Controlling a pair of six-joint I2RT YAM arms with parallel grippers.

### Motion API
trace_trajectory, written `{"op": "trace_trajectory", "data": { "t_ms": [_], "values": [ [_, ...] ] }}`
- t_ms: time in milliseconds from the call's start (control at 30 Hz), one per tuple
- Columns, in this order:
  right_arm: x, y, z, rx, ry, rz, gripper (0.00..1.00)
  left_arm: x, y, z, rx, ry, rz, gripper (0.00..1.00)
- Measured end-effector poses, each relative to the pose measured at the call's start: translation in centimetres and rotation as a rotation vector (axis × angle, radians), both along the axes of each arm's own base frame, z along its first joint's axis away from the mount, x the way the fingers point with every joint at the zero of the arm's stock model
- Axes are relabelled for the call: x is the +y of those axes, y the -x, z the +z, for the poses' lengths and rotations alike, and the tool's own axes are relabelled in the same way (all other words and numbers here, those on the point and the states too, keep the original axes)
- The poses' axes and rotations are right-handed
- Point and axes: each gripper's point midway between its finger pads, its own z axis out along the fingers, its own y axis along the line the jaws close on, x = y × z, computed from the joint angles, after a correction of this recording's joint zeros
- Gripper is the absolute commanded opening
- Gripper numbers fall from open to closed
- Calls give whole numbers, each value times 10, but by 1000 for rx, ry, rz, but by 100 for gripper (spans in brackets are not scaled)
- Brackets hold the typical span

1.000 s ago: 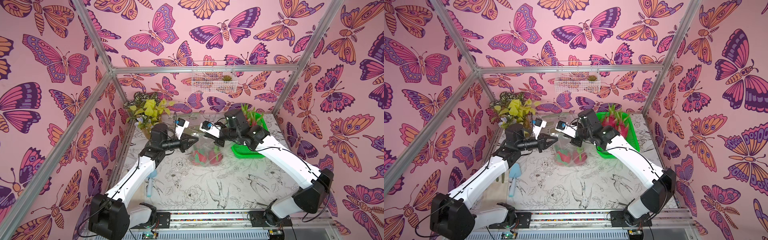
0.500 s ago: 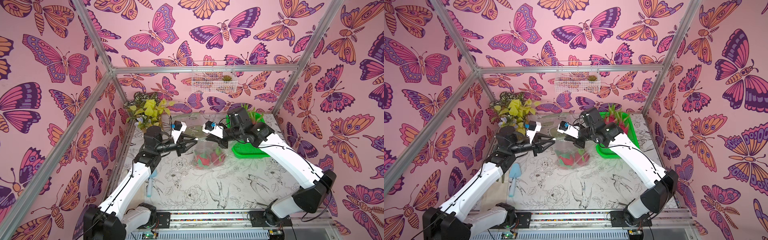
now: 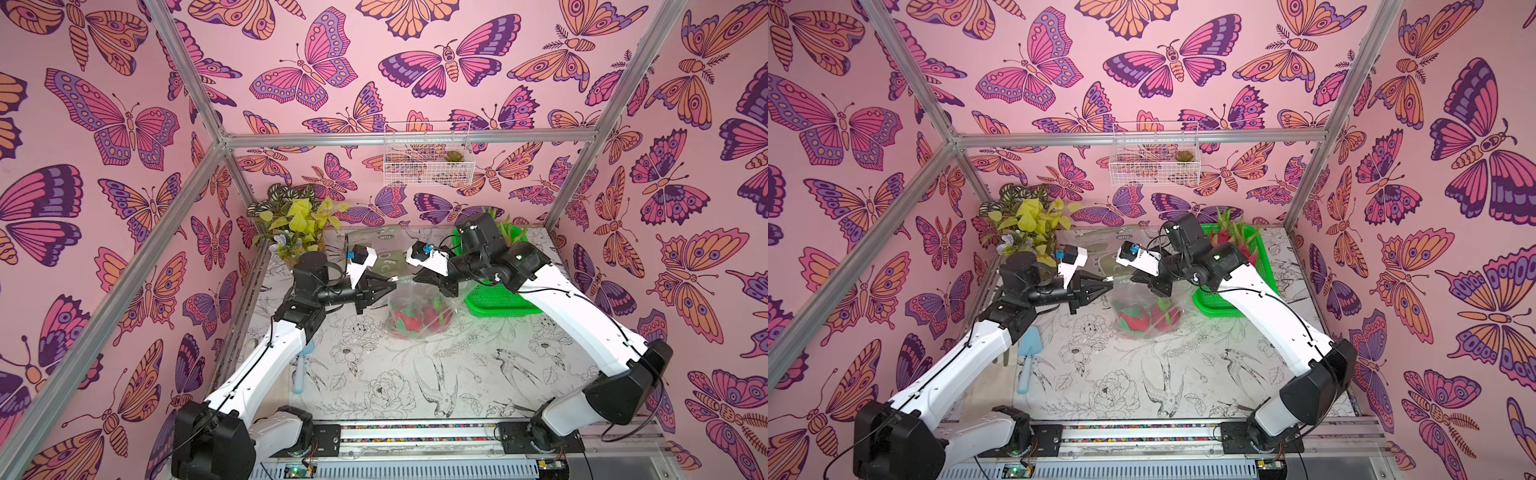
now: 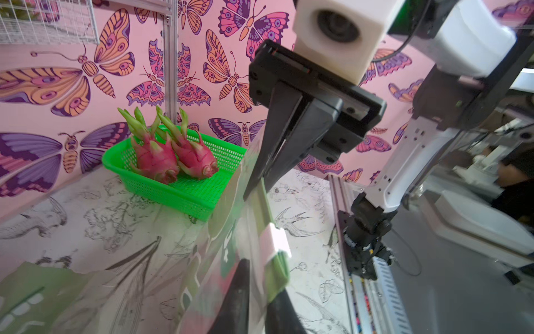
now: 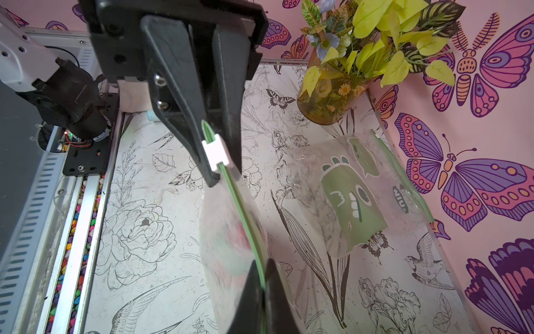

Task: Open the zip-top bag and take out the dragon fruit
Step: Unzip the zipper on the zipper food storage bag.

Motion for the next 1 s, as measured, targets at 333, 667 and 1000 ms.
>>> {"op": "trace_trajectory", "data": {
  "t_ms": [333,667,1000],
  "values": [
    [11,1,23,-20,-81,40,51,-1,3,-2,23,2,-17,0],
    [42,17,49,-80,-141,177,53,-1,4,-2,69,11,-16,0],
    [54,22,26,-90,-75,232,37,-2,0,-2,109,18,-12,0]
  ]
}}
